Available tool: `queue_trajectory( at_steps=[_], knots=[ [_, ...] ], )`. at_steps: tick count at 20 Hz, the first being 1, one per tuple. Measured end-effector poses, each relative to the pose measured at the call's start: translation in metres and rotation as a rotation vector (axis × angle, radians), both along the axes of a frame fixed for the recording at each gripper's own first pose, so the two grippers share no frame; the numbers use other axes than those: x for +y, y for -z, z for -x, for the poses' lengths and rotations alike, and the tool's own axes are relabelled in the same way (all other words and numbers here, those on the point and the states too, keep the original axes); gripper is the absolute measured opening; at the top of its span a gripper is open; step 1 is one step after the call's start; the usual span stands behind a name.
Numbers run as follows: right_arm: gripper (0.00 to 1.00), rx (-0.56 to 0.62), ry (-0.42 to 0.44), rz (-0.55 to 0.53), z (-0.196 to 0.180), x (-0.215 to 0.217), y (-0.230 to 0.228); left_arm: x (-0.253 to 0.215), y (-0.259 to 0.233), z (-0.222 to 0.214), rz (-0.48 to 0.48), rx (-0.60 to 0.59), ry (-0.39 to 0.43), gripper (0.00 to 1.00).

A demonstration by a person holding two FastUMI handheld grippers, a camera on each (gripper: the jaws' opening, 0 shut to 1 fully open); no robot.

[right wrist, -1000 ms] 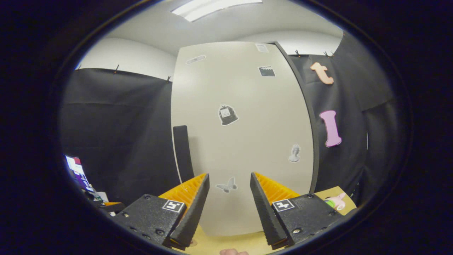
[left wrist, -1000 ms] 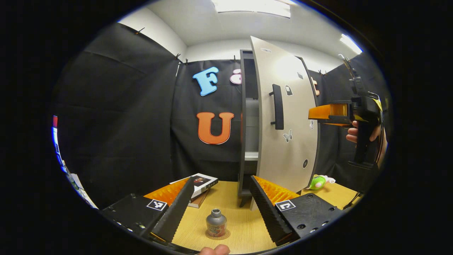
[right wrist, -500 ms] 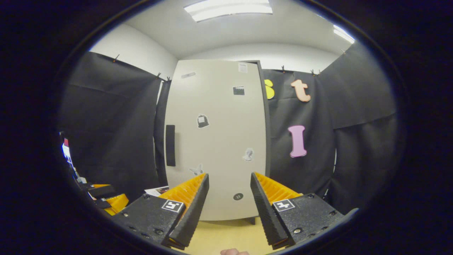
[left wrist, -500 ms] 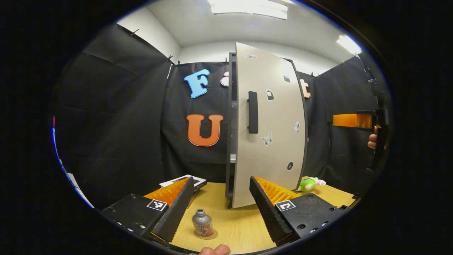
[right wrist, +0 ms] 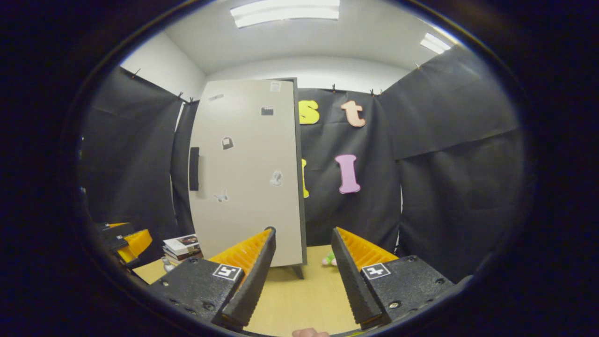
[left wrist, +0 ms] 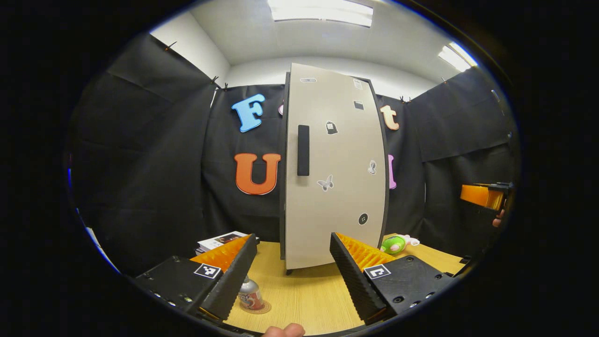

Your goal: Open the cabinet door with the right hand, grasp the bottle in the cabinet with the left hand and place it on the coaster, then close the cabinet door with the right hand.

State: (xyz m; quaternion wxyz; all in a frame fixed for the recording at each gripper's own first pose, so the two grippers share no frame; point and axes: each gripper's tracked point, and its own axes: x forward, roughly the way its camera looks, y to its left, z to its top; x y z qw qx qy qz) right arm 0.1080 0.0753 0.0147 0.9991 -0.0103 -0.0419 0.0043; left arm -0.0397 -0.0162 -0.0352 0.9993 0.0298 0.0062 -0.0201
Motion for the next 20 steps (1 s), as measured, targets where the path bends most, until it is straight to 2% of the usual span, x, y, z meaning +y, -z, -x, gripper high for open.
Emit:
queue_trajectory(
  at_steps=[9,20],
  knots=[
    [0.85,-0.018,0.004,-0.034,0.006,-0.019,-0.005,-0.007,0.002,0.006,-0.025,0.001,-0.017,0.95],
    [0.91,-0.011,-0.029,-0.047,0.012,-0.017,0.001,-0.015,-0.005,0.005,-0.026,-0.013,-0.009,0.95]
  ],
)
